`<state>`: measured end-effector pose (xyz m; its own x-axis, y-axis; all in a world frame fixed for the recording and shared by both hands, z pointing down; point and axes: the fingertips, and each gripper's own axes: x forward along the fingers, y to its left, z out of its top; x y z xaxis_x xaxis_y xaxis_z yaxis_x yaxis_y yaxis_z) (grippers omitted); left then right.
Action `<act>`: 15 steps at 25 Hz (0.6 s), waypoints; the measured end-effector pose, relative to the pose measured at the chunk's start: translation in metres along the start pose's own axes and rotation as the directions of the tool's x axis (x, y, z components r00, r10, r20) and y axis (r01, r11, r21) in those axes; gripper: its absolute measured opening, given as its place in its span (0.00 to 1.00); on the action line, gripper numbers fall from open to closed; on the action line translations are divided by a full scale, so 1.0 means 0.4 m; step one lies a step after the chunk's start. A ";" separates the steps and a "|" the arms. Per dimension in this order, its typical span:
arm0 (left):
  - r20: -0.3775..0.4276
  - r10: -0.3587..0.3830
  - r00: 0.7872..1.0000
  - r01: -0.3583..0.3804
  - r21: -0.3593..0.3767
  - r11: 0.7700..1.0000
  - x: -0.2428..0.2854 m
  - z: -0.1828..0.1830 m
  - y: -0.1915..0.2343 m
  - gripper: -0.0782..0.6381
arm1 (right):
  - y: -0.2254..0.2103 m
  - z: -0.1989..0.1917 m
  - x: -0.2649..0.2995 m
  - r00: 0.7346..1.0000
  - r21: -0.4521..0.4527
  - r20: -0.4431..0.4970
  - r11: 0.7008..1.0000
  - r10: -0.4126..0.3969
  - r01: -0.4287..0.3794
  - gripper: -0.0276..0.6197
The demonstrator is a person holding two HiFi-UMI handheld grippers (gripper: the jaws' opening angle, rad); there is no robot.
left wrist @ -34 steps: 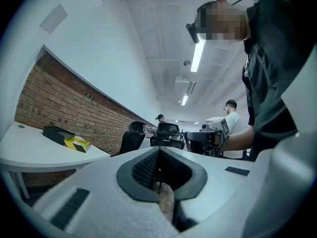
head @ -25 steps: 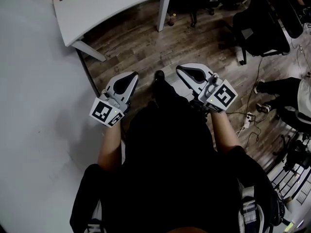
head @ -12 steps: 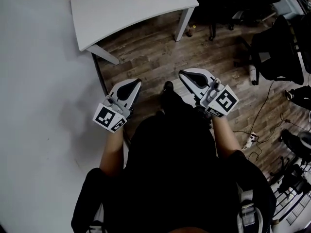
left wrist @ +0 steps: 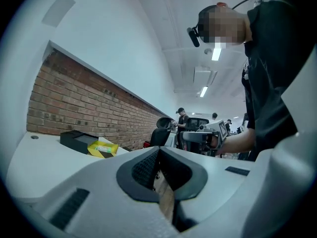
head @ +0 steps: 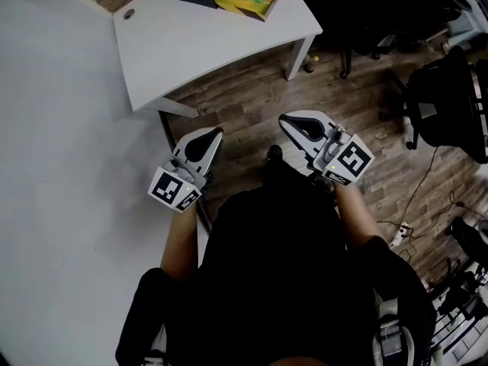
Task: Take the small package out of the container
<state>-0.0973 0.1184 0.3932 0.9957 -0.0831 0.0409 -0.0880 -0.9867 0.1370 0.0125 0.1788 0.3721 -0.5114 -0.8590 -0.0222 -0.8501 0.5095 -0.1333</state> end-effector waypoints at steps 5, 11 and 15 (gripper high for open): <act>-0.005 0.007 1.000 -0.007 -0.008 1.000 0.098 0.022 0.071 0.13 | -0.113 -0.003 0.029 1.000 0.023 -0.002 1.000 0.019 -0.019 0.05; -0.036 0.021 0.999 -0.022 -0.029 0.999 0.146 0.003 0.140 0.13 | -0.198 -0.012 0.083 0.999 0.050 0.013 0.998 0.030 -0.030 0.05; -0.047 0.032 0.998 -0.034 -0.052 0.998 0.158 -0.003 0.192 0.13 | -0.236 -0.029 0.101 1.000 0.073 -0.005 0.997 0.021 -0.020 0.05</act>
<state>-0.0411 0.0376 0.4073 0.9900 -0.1077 0.0915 -0.1233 -0.9747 0.1865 0.0706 0.0965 0.3952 -0.5295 -0.8481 -0.0197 -0.8281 0.5218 -0.2050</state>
